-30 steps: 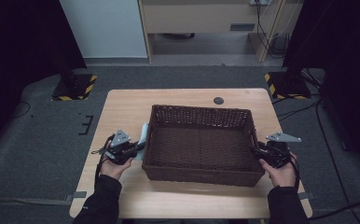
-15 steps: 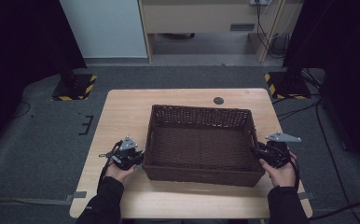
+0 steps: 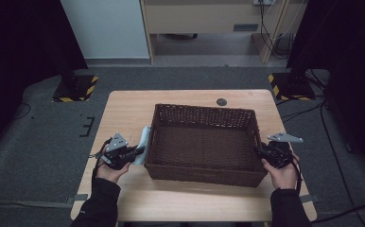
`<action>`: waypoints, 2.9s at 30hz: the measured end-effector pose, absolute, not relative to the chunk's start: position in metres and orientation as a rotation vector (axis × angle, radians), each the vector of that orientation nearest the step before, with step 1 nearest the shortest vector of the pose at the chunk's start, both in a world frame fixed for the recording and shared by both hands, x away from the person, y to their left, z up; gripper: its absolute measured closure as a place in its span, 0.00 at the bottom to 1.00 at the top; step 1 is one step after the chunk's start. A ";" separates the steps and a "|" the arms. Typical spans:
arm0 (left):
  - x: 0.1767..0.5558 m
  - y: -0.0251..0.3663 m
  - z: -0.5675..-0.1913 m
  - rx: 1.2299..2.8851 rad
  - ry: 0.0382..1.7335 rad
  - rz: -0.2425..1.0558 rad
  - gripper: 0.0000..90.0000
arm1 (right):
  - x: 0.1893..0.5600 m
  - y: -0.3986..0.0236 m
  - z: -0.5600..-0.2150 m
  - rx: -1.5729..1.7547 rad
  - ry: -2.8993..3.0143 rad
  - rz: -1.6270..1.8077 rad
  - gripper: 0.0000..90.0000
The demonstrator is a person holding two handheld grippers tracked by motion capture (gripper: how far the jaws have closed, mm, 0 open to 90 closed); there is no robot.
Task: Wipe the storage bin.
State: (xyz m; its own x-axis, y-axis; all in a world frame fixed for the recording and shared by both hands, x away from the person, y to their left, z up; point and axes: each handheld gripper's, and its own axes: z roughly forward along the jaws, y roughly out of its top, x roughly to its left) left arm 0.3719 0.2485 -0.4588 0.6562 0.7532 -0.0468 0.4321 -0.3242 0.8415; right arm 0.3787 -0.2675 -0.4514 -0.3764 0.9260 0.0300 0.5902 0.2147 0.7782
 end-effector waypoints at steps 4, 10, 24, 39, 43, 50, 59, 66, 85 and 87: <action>0.374 0.244 -0.474 2.021 0.957 0.413 0.92 | 0.378 -0.269 -0.452 1.384 2.045 1.017 0.71; 0.370 0.233 -0.495 2.104 0.978 0.359 0.92 | 0.375 -0.270 -0.452 1.352 2.031 1.018 0.63; 0.356 0.251 -0.457 1.969 0.921 0.431 0.92 | 0.370 -0.275 -0.451 1.330 2.068 1.056 0.56; 0.350 0.244 -0.476 2.025 0.952 0.378 0.92 | 0.369 -0.275 -0.454 1.333 2.090 1.071 0.58; 0.344 0.248 -0.457 1.953 0.922 0.409 0.92 | 0.369 -0.276 -0.454 1.333 2.094 1.072 0.58; 0.342 0.252 -0.470 1.988 0.967 0.390 0.92 | 0.369 -0.276 -0.455 1.336 2.091 1.074 0.58; 0.336 0.245 -0.479 2.032 0.966 0.363 0.92 | 0.369 -0.276 -0.455 1.345 2.089 1.079 0.58; 0.324 0.255 -0.458 1.947 0.924 0.394 0.92 | 0.369 -0.276 -0.455 1.344 2.092 1.078 0.58; 0.323 0.249 -0.463 1.980 0.935 0.368 0.92 | 0.369 -0.263 -0.450 1.419 2.018 0.995 0.79; 0.321 0.251 -0.458 1.971 0.925 0.386 0.92 | 0.371 -0.260 -0.450 1.425 2.010 0.992 0.79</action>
State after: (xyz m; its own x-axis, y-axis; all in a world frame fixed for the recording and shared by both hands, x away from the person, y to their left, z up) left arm 0.3212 0.2511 -0.4580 0.6719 0.7355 -0.0870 0.4557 -0.3179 0.8314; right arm 0.3714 -0.2603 -0.4500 -0.3418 0.9394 0.0241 0.5907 0.1948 0.7830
